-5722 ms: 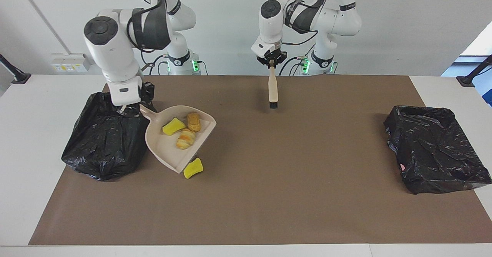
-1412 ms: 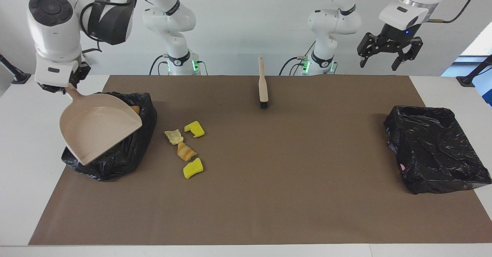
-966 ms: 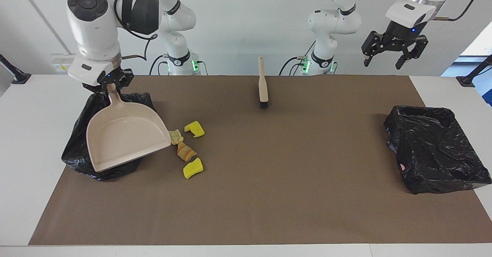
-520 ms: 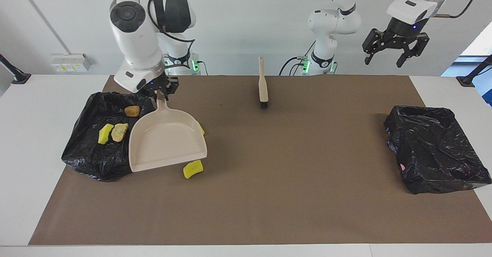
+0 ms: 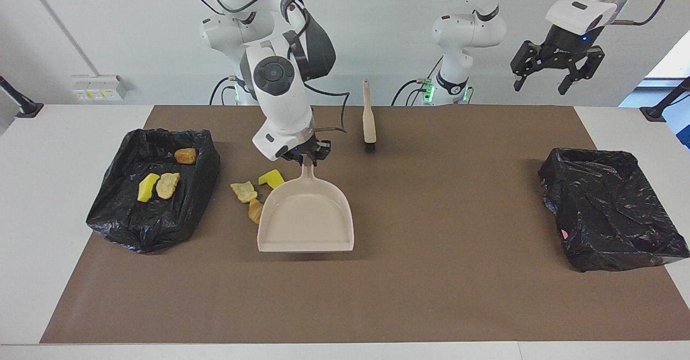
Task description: Sweep and dump trash in bin
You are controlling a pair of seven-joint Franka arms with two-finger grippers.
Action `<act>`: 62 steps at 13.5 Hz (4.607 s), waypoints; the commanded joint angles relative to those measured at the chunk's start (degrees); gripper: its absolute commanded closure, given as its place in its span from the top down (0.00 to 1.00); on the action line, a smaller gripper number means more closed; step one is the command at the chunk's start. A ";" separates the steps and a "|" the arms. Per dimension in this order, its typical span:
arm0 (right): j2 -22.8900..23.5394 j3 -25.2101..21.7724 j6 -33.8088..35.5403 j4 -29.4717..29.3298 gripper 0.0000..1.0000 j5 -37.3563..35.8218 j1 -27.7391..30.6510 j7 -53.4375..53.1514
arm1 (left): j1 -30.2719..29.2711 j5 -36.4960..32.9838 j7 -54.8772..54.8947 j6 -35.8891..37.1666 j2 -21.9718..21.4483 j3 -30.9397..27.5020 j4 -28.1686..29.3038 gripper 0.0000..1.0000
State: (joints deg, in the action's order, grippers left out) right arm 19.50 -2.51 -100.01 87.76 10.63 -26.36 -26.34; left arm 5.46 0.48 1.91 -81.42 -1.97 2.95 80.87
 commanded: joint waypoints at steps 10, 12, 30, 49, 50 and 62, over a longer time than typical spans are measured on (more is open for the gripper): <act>11.79 -0.04 -12.39 -5.67 0.00 2.64 -11.87 -12.77 | -0.45 0.93 -0.32 1.43 -1.02 1.53 0.61 1.00; 12.31 0.23 -12.66 -5.49 0.00 3.08 -11.96 -11.99 | -0.45 0.84 -0.41 1.44 -1.02 1.53 0.61 1.00; -4.35 1.19 -2.57 3.01 1.00 3.87 -10.38 -10.30 | -0.36 0.93 0.30 -3.46 -1.46 4.59 6.22 1.00; -23.99 1.37 -24.94 46.71 1.00 10.99 -34.18 -29.11 | 3.85 -1.96 -16.31 -38.90 11.98 22.89 28.90 1.00; -23.55 1.37 -27.58 47.94 1.00 10.99 -34.98 -29.55 | 4.55 -5.11 -19.36 -40.47 13.82 23.06 29.17 1.00; -23.63 1.37 -32.26 51.11 0.87 10.99 -37.80 -28.68 | 4.82 -6.72 -25.20 -46.11 15.94 24.73 32.07 0.83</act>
State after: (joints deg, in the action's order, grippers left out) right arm -2.99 -1.03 -130.68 137.35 20.32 -64.00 -55.66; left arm 10.23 -5.02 -22.09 -126.09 14.72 27.65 111.47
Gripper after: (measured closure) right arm 0.026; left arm 0.062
